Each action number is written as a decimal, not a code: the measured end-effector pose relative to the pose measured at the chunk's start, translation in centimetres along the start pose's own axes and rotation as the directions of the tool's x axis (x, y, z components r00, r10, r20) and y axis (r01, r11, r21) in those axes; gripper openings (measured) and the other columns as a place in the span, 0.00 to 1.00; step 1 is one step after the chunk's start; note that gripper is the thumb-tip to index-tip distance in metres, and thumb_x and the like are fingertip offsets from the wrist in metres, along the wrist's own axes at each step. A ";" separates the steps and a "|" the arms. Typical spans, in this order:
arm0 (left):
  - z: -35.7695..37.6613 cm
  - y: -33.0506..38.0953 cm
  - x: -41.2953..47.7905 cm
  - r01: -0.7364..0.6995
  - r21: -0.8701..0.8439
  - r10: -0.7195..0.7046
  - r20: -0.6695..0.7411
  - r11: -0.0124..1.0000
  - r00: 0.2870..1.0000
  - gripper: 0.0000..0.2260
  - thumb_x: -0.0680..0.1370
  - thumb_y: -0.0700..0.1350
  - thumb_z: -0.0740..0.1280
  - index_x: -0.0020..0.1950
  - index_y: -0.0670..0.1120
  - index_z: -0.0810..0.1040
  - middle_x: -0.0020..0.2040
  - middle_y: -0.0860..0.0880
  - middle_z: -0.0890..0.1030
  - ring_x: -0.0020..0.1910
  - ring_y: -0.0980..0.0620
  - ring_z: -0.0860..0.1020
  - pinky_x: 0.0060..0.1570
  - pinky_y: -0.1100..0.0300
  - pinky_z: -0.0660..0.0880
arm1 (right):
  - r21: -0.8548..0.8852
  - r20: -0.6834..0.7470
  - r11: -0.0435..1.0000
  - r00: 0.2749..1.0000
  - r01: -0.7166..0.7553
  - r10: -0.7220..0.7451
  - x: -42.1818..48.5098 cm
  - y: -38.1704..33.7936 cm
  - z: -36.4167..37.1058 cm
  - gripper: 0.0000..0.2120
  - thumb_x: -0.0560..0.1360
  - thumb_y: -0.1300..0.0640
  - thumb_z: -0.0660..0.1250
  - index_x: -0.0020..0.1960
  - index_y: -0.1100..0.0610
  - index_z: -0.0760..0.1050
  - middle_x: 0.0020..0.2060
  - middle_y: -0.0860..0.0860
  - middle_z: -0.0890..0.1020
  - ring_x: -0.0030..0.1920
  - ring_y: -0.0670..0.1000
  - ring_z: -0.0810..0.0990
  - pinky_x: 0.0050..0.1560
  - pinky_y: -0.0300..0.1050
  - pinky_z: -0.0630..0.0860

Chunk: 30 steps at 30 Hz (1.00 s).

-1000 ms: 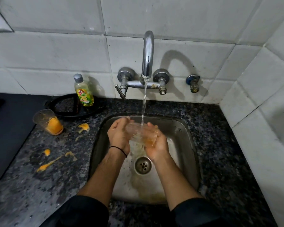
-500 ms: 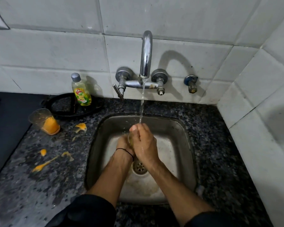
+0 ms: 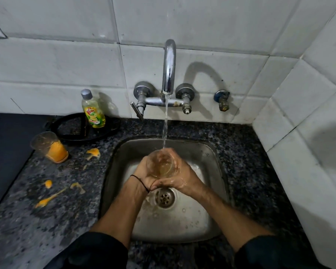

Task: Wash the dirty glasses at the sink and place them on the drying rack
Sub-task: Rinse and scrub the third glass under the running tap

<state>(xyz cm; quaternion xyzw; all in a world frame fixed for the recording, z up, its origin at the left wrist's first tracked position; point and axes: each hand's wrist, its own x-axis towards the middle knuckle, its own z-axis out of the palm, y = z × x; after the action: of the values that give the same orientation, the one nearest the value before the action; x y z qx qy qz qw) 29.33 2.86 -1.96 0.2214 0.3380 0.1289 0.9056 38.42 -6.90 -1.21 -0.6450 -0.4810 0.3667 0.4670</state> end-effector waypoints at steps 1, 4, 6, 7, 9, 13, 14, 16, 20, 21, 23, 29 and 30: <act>-0.1 0.2 0.1 -0.022 -0.027 0.022 -0.012 0.999 1.000 0.24 0.83 0.50 0.56 0.37 0.40 0.84 0.37 0.41 0.83 0.36 0.45 0.83 0.42 0.53 0.81 | 0.038 -0.018 0.999 0.999 -0.029 0.030 0.1 0.3 0.3 0.35 0.56 0.51 0.83 0.58 0.35 0.74 0.56 0.43 0.83 0.61 0.45 0.80 0.65 0.53 0.76; -0.3 0.2 -0.2 -0.061 -0.046 0.059 -0.037 0.997 0.998 0.27 0.83 0.58 0.55 0.44 0.40 0.85 0.41 0.41 0.84 0.40 0.44 0.83 0.48 0.50 0.77 | 0.134 -0.005 0.990 0.999 -0.048 0.049 0.7 0.9 1.0 0.37 0.56 0.54 0.84 0.62 0.42 0.74 0.59 0.47 0.82 0.62 0.48 0.80 0.66 0.56 0.76; -0.4 0.0 -0.7 -0.097 0.024 0.098 -0.017 0.995 0.995 0.27 0.83 0.59 0.54 0.46 0.43 0.86 0.44 0.43 0.84 0.43 0.47 0.84 0.46 0.53 0.79 | 0.289 -0.028 0.955 0.997 -0.062 0.073 0.9 0.7 1.1 0.34 0.61 0.60 0.83 0.64 0.50 0.74 0.59 0.54 0.82 0.62 0.53 0.80 0.65 0.59 0.77; -0.3 -0.1 -1.0 -0.121 0.095 0.122 0.002 0.988 0.993 0.27 0.84 0.60 0.53 0.47 0.45 0.87 0.48 0.43 0.85 0.46 0.47 0.84 0.47 0.53 0.79 | 0.368 -0.056 0.928 0.995 -0.061 0.087 1.0 0.5 1.0 0.31 0.64 0.63 0.81 0.64 0.54 0.73 0.58 0.56 0.83 0.62 0.55 0.81 0.64 0.57 0.78; 0.1 -0.2 -1.5 -0.181 0.250 0.182 0.017 0.951 0.983 0.27 0.83 0.63 0.53 0.53 0.48 0.86 0.54 0.43 0.85 0.54 0.47 0.83 0.55 0.50 0.78 | 0.450 -0.148 0.893 0.983 -0.029 0.106 1.3 0.0 1.1 0.22 0.71 0.63 0.76 0.62 0.60 0.73 0.53 0.56 0.84 0.57 0.53 0.83 0.59 0.50 0.80; 2.2 -0.8 -1.6 -0.336 0.510 0.431 -0.077 0.792 0.899 0.24 0.82 0.65 0.52 0.56 0.53 0.83 0.49 0.52 0.87 0.53 0.56 0.84 0.51 0.62 0.80 | 0.546 -0.261 0.834 0.931 -0.076 0.256 2.5 -1.2 1.2 0.25 0.71 0.41 0.75 0.61 0.54 0.76 0.53 0.55 0.84 0.53 0.51 0.85 0.51 0.51 0.83; 2.4 -0.8 -1.5 -0.378 0.539 0.480 -0.057 0.753 0.875 0.23 0.83 0.64 0.51 0.58 0.54 0.81 0.50 0.52 0.86 0.54 0.56 0.83 0.48 0.64 0.79 | 0.566 -0.271 0.819 0.916 -0.096 0.295 2.7 -1.4 1.2 0.25 0.72 0.39 0.73 0.62 0.52 0.76 0.54 0.53 0.84 0.51 0.49 0.85 0.48 0.49 0.83; 2.4 -0.3 -1.1 -0.393 0.558 0.479 -0.009 0.731 0.878 0.24 0.82 0.64 0.51 0.63 0.53 0.80 0.57 0.49 0.84 0.59 0.52 0.82 0.53 0.59 0.79 | 0.623 -0.270 0.770 0.885 -0.140 0.379 3.2 -1.5 1.3 0.24 0.74 0.37 0.69 0.64 0.48 0.75 0.55 0.51 0.83 0.52 0.50 0.85 0.47 0.49 0.82; 2.6 2.5 -0.8 -0.212 0.535 0.265 -0.023 0.818 0.964 0.30 0.80 0.68 0.52 0.53 0.48 0.84 0.51 0.44 0.86 0.52 0.47 0.84 0.54 0.50 0.79 | 0.716 -0.218 0.677 0.866 -0.172 0.450 3.3 -1.0 2.3 0.39 0.67 0.24 0.67 0.68 0.50 0.73 0.61 0.57 0.82 0.59 0.57 0.83 0.59 0.62 0.79; 2.7 2.7 -0.5 -0.194 0.505 0.253 -0.050 0.841 0.966 0.32 0.79 0.70 0.53 0.49 0.46 0.85 0.49 0.43 0.86 0.50 0.46 0.84 0.53 0.50 0.79 | 0.659 -0.279 0.738 0.864 -0.146 0.420 3.2 -1.2 2.5 0.35 0.71 0.25 0.63 0.66 0.50 0.73 0.59 0.56 0.82 0.58 0.55 0.83 0.59 0.60 0.80; 3.0 2.5 0.0 -0.170 0.465 0.254 -0.124 0.869 0.959 0.35 0.76 0.73 0.53 0.50 0.44 0.85 0.50 0.40 0.85 0.51 0.43 0.84 0.57 0.47 0.78 | 0.504 -0.424 0.861 0.849 -0.069 0.316 3.4 -1.7 2.7 0.22 0.78 0.33 0.59 0.58 0.50 0.73 0.53 0.53 0.81 0.53 0.51 0.83 0.54 0.53 0.81; 2.9 0.5 -1.0 -0.212 0.584 0.348 -0.130 0.783 0.928 0.32 0.77 0.73 0.50 0.63 0.54 0.81 0.58 0.46 0.84 0.57 0.50 0.82 0.59 0.49 0.78 | 0.445 -0.502 0.890 0.797 -0.095 0.336 3.6 -1.6 2.9 0.17 0.81 0.38 0.58 0.59 0.50 0.71 0.50 0.50 0.80 0.50 0.49 0.82 0.49 0.48 0.79; 2.8 0.5 -1.2 -0.203 0.538 0.299 -0.096 0.818 0.949 0.30 0.79 0.70 0.50 0.62 0.52 0.81 0.57 0.46 0.84 0.57 0.49 0.82 0.58 0.50 0.78 | 0.494 -0.478 0.862 0.794 -0.111 0.376 3.6 -1.7 3.0 0.18 0.80 0.38 0.60 0.60 0.51 0.71 0.51 0.51 0.81 0.50 0.49 0.82 0.48 0.47 0.79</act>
<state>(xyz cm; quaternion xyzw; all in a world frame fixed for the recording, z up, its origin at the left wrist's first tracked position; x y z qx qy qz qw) 30.25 1.96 0.86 0.4888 0.4065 0.1701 0.7529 36.11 -2.51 -0.52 -0.6581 -0.1373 0.3194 0.6679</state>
